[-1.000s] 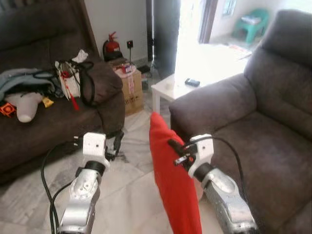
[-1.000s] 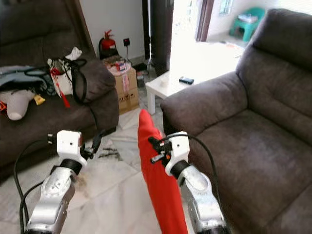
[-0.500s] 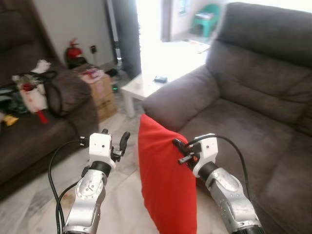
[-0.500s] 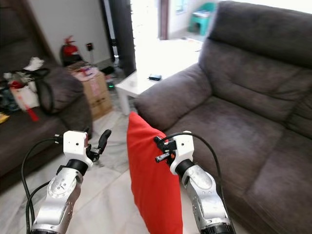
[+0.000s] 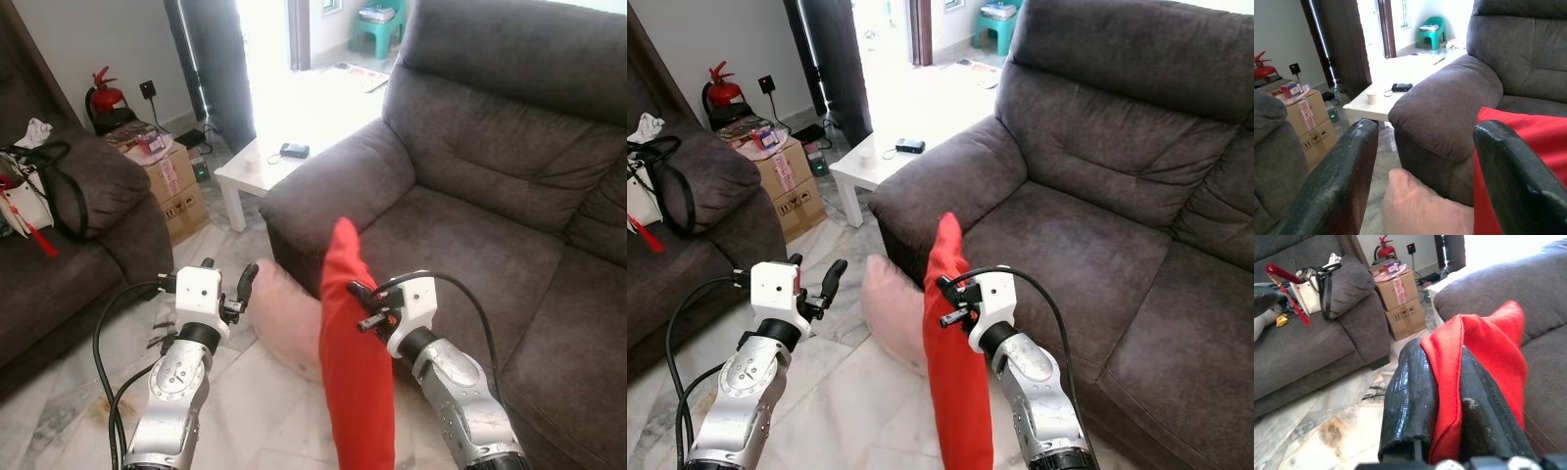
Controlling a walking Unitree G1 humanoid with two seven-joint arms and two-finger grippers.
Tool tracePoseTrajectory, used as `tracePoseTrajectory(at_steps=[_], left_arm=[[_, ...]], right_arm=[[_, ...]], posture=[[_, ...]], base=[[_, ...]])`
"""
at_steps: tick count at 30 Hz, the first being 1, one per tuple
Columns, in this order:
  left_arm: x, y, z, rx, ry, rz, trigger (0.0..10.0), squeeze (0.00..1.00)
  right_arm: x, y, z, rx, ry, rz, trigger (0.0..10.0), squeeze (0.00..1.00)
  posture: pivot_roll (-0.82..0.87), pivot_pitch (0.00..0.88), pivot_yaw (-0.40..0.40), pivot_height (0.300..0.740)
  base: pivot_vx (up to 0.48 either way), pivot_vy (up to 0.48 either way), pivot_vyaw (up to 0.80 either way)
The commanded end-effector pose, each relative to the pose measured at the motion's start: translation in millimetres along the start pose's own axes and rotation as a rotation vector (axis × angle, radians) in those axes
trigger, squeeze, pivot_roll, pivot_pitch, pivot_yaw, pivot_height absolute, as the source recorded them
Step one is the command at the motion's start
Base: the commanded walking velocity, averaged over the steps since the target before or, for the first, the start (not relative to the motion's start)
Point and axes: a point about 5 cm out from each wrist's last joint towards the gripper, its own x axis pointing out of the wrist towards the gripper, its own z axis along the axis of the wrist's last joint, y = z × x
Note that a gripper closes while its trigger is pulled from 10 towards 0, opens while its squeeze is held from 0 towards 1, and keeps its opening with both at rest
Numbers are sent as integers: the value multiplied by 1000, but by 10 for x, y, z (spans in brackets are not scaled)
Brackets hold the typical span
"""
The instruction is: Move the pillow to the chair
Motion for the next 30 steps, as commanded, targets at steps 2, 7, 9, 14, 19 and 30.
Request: tracePoseTrajectory(at_steps=[2,7,9,14,19,30], left_arm=[[10,37,23,0,-11,12,10000,0],[13,40,25,0,-11,16,10000,0],[20,40,24,-8,-13,20,10000,0],[25,23,16,-9,-8,15,10000,0],[25,22,18,-5,-10,15,10000,0],[23,11,8,-3,-7,15,10000,0]], right_arm=[[88,34,297,-54,-136,24,10000,0],[92,12,304,-51,-137,14,10000,0],[96,8,308,-53,-140,11,10000,0],[101,7,309,-55,-141,11,10000,0],[108,8,313,-58,-143,9,10000,0],[115,11,310,-61,-145,8,10000,0]], posture=[[24,0,35,740],[24,0,35,740],[19,0,37,740],[18,0,37,740],[18,0,37,740],[20,0,35,740]], base=[[0,0,-725],[0,0,-725],[0,0,-725],[0,262,-725],[0,270,-725],[0,123,-725]])
